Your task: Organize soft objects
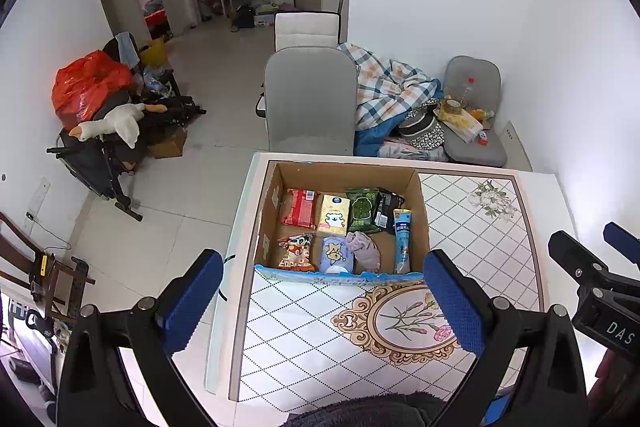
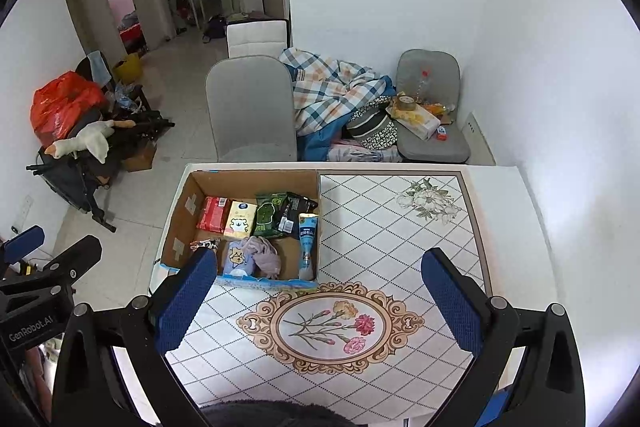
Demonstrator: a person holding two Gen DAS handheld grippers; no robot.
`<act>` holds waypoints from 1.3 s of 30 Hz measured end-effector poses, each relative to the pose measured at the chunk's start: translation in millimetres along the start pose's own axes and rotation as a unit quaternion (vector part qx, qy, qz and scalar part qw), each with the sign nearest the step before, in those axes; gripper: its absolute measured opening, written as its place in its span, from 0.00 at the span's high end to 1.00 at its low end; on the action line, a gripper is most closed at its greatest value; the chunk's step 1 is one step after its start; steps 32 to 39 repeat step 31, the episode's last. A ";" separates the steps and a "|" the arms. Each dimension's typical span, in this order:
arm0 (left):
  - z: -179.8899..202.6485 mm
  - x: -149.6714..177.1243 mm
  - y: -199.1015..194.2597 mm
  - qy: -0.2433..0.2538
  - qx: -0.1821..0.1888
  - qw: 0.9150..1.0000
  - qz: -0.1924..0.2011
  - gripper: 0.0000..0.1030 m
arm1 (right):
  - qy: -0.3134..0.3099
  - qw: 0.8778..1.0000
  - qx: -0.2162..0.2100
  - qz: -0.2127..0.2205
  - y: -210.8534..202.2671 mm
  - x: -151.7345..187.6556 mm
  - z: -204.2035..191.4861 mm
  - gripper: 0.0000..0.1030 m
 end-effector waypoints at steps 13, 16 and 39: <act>-0.9 0.3 -0.9 0.001 0.007 1.000 -0.005 0.00 | -0.003 1.000 0.002 -0.006 -0.6 1.7 -0.3 0.00; -1.7 1.5 1.3 0.002 0.007 1.000 -0.006 0.00 | -0.002 1.000 0.001 -0.006 -0.6 1.9 -0.1 0.00; -7.5 7.5 9.2 -0.002 0.008 1.000 -0.012 0.00 | -0.005 1.000 0.001 -0.011 5.1 6.5 -4.3 0.00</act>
Point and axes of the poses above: each gripper's, at about its wrist camera, not at the fingertips, and y roughly the way its jaws point, z to its right, x to its underside, the point moved 5 cm from there along y, roughly the way its jaws point, and after that the axes turned 5 degrees about -z, right-handed, at the moved point
